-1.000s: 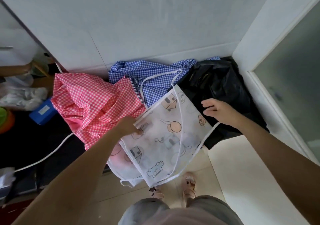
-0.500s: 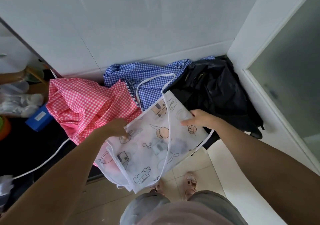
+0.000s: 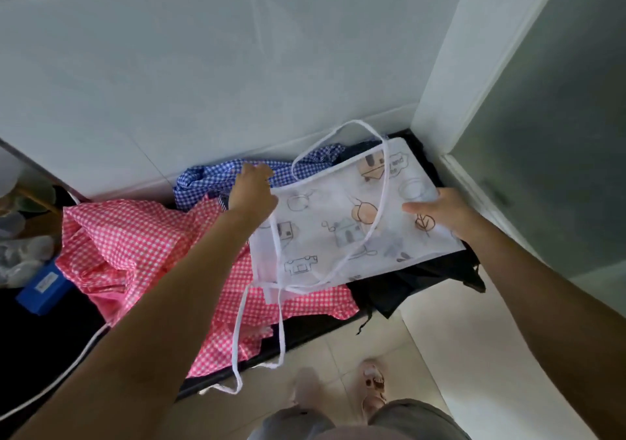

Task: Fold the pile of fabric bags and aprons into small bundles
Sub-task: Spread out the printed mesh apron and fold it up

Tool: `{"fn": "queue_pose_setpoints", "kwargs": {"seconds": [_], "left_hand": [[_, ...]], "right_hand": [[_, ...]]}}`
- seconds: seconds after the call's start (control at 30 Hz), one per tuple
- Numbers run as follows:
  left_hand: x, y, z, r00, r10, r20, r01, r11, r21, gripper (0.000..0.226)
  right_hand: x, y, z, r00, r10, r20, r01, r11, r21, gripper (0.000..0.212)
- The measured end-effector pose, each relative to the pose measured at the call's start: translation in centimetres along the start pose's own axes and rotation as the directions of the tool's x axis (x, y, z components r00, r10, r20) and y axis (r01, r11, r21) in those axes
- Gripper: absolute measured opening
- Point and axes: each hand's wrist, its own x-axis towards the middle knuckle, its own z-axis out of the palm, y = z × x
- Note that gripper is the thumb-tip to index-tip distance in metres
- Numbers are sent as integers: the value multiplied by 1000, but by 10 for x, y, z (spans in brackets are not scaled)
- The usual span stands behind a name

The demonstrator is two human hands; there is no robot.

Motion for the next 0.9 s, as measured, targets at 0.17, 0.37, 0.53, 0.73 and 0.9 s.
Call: {"fn": "queue_pose_setpoints", "kwargs": {"seconds": [0.17,0.37,0.53,0.73,0.9], "left_hand": [[-40,-1,36,909,-285,305,305,952,-19,62],[-56,-3,78,795,-431,427,598,678,-428,51],[-56,-16,90,774,-487,405,629,515,-583,19],[-61,-38,85,789,-528,314,600,555,-576,12],[-64,-51,83,830,-494,260,552,657,-514,18]], "right_hand": [[6,38,4,993,60,-97,-70,992,-106,49],[0,63,25,989,-107,-106,71,951,-302,109],[-19,76,20,972,-234,32,223,863,-454,140],[-46,104,15,910,-321,261,414,700,-582,125],[-57,110,30,867,-490,94,458,707,-539,84]]}}
